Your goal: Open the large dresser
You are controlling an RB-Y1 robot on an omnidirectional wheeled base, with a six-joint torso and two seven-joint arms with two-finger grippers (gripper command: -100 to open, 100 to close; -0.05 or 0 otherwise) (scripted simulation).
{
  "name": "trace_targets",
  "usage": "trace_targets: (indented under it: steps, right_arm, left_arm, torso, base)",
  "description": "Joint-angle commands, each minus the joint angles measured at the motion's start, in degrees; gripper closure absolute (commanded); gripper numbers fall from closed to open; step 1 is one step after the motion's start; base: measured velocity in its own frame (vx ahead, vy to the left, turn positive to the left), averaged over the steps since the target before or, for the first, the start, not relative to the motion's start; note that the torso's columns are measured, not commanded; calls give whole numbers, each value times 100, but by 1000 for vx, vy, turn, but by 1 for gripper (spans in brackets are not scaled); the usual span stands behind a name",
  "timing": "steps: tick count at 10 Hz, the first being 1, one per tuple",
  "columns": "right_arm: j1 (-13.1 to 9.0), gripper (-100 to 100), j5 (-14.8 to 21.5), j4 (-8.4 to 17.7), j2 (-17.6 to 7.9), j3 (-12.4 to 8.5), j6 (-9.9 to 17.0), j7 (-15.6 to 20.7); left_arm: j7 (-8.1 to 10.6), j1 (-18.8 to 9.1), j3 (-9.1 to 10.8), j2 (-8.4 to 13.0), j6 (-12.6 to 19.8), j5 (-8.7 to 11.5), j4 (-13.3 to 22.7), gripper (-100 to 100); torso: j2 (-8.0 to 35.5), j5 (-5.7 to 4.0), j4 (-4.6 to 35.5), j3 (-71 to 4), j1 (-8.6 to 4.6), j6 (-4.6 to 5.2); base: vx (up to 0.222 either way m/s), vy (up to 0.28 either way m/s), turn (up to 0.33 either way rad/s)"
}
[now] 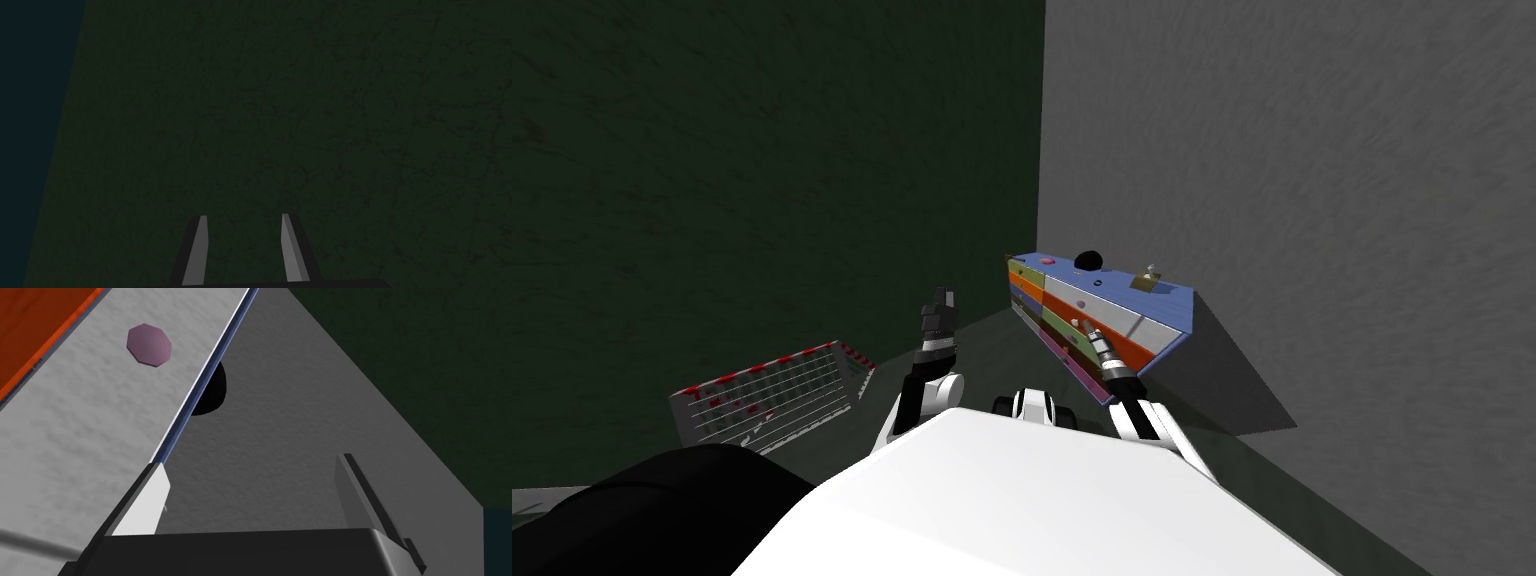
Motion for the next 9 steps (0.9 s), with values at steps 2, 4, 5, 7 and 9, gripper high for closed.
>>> trace_targets:
  steps: [2,4,5,7,9]
  right_arm:
    - [-5,-100,513,244,-60,30,324,-51]
    - [-49,-100,909,517,-59,71,602,-69]
    - [-92,-100,1089,776,-53,115,885,-89]
    - [-92,-100,1369,795,-53,115,885,-89]
    - [-134,-100,1731,1074,-43,160,1174,-108]
  left_arm:
    - [0,0,0,0,0,0,0,0]
    - [0,0,0,0,0,0,0,0]
    - [0,0,0,0,0,0,0,0]
    - [0,0,0,0,0,0,0,0]
    - [0,0,0,0,0,0,0,0]
  torso:
    - [-3,-1,-1,-1,1,-1]
    - [5,0,3,6,7,-3]
    - [4,1,1,3,3,0]
    - [1,1,1,0,2,-1]
    - [2,-2,2,4,-2,-2]
  base:
    - [77,1,14]
    - [85,9,53]
    - [109,7,67]
    - [75,3,15]
    - [96,-3,52]
